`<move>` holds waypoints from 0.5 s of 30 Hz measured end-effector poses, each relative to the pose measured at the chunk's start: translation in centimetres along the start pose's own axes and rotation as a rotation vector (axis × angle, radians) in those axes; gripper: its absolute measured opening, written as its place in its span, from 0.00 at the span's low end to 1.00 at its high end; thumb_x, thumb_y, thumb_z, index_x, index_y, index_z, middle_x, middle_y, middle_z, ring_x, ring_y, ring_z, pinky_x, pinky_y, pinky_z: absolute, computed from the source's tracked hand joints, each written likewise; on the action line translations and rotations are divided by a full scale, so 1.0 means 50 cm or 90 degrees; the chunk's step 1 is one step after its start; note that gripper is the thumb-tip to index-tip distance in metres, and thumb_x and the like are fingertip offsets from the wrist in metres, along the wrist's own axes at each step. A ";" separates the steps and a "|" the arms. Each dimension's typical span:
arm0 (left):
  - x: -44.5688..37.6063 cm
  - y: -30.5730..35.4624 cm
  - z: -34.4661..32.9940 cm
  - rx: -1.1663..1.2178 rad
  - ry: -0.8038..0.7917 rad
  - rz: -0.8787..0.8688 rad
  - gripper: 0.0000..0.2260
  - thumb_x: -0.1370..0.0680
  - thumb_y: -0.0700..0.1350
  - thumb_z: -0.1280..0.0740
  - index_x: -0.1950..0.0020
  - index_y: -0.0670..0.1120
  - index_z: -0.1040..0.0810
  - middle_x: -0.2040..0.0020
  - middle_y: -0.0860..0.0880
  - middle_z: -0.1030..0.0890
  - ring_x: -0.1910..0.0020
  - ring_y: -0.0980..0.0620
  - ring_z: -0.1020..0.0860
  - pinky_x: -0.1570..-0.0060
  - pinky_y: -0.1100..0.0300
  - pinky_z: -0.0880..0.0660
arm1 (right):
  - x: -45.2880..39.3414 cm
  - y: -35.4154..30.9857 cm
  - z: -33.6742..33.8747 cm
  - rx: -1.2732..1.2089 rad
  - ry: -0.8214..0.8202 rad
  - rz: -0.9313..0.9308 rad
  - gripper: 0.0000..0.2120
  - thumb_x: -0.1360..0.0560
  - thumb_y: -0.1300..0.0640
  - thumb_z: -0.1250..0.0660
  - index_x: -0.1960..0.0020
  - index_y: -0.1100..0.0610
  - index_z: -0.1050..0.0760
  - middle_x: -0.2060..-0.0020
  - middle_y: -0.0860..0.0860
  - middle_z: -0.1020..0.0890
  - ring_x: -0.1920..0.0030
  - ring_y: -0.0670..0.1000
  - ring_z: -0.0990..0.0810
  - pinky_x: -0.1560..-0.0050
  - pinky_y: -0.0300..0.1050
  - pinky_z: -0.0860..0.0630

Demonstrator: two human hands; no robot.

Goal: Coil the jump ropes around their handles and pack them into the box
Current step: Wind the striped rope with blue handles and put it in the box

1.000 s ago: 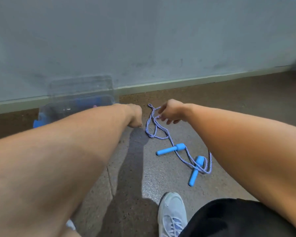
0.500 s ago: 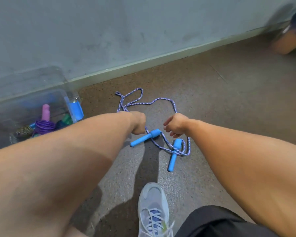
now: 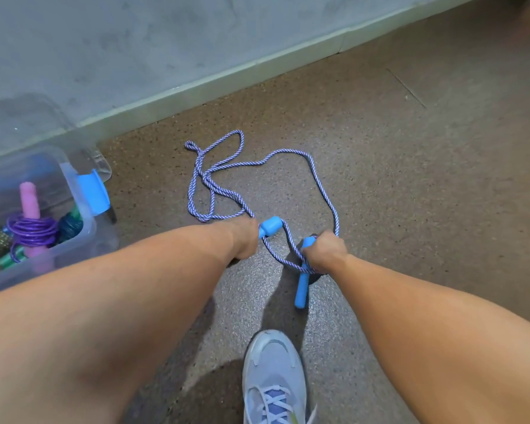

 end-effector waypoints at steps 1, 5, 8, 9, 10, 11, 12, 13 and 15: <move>-0.004 -0.001 -0.008 -0.007 -0.006 0.003 0.17 0.21 0.42 0.36 0.32 0.43 0.30 0.34 0.43 0.23 0.38 0.42 0.23 0.47 0.53 0.28 | -0.002 -0.005 -0.011 -0.001 -0.017 0.002 0.20 0.25 0.51 0.28 0.38 0.62 0.24 0.40 0.58 0.19 0.39 0.58 0.20 0.45 0.46 0.24; -0.014 -0.002 -0.041 -0.027 -0.013 0.002 0.17 0.21 0.42 0.34 0.33 0.43 0.29 0.35 0.42 0.23 0.37 0.42 0.23 0.49 0.55 0.29 | 0.002 -0.030 -0.047 0.000 -0.077 0.037 0.17 0.26 0.51 0.28 0.43 0.61 0.20 0.45 0.57 0.17 0.44 0.56 0.18 0.56 0.42 0.26; -0.018 0.000 -0.053 -0.012 -0.008 0.004 0.17 0.20 0.44 0.35 0.32 0.41 0.30 0.33 0.41 0.23 0.35 0.42 0.24 0.42 0.54 0.28 | 0.009 -0.065 -0.064 -0.048 -0.112 0.091 0.14 0.28 0.52 0.27 0.47 0.60 0.18 0.53 0.55 0.17 0.50 0.55 0.18 0.57 0.41 0.27; -0.017 0.000 -0.054 0.001 -0.005 0.002 0.17 0.20 0.44 0.36 0.32 0.41 0.29 0.33 0.41 0.23 0.35 0.41 0.24 0.41 0.54 0.28 | 0.012 -0.080 -0.070 -0.072 -0.130 0.114 0.13 0.29 0.53 0.26 0.48 0.59 0.18 0.55 0.54 0.17 0.52 0.54 0.18 0.56 0.42 0.26; -0.017 -0.003 -0.054 0.019 -0.005 0.001 0.17 0.21 0.43 0.36 0.33 0.40 0.28 0.34 0.40 0.23 0.36 0.41 0.23 0.42 0.54 0.28 | 0.014 -0.093 -0.076 -0.104 -0.148 0.132 0.11 0.29 0.53 0.25 0.50 0.58 0.18 0.55 0.53 0.16 0.53 0.55 0.18 0.54 0.44 0.23; -0.014 -0.010 -0.052 0.043 -0.005 0.006 0.16 0.21 0.42 0.37 0.34 0.39 0.27 0.35 0.39 0.22 0.37 0.41 0.23 0.43 0.54 0.27 | 0.016 -0.105 -0.081 -0.141 -0.160 0.144 0.09 0.30 0.53 0.25 0.54 0.57 0.19 0.54 0.54 0.15 0.52 0.56 0.16 0.49 0.48 0.20; -0.009 -0.021 -0.046 0.071 -0.001 0.016 0.16 0.22 0.42 0.36 0.35 0.39 0.27 0.36 0.39 0.22 0.38 0.40 0.23 0.45 0.54 0.27 | 0.016 -0.112 -0.084 -0.175 -0.169 0.145 0.07 0.30 0.54 0.24 0.58 0.56 0.21 0.53 0.56 0.14 0.51 0.57 0.16 0.46 0.53 0.19; -0.001 -0.035 -0.036 0.100 0.012 0.030 0.16 0.23 0.43 0.35 0.36 0.39 0.28 0.37 0.39 0.21 0.39 0.40 0.22 0.47 0.54 0.27 | 0.016 -0.118 -0.084 -0.204 -0.177 0.144 0.08 0.31 0.55 0.24 0.60 0.55 0.23 0.54 0.57 0.14 0.53 0.57 0.16 0.46 0.55 0.19; 0.021 -0.070 -0.009 0.140 0.047 0.054 0.18 0.24 0.43 0.34 0.36 0.40 0.30 0.38 0.39 0.22 0.40 0.39 0.22 0.48 0.53 0.27 | 0.021 -0.121 -0.079 -0.264 -0.186 0.124 0.09 0.30 0.58 0.24 0.61 0.55 0.25 0.59 0.58 0.17 0.59 0.57 0.18 0.49 0.56 0.19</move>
Point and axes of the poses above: each hand's wrist, its own x-axis away from the middle knuckle, its own z-axis out of the back of the hand, y = z × x, the point moved 5 cm from there along -x, towards the middle knuckle
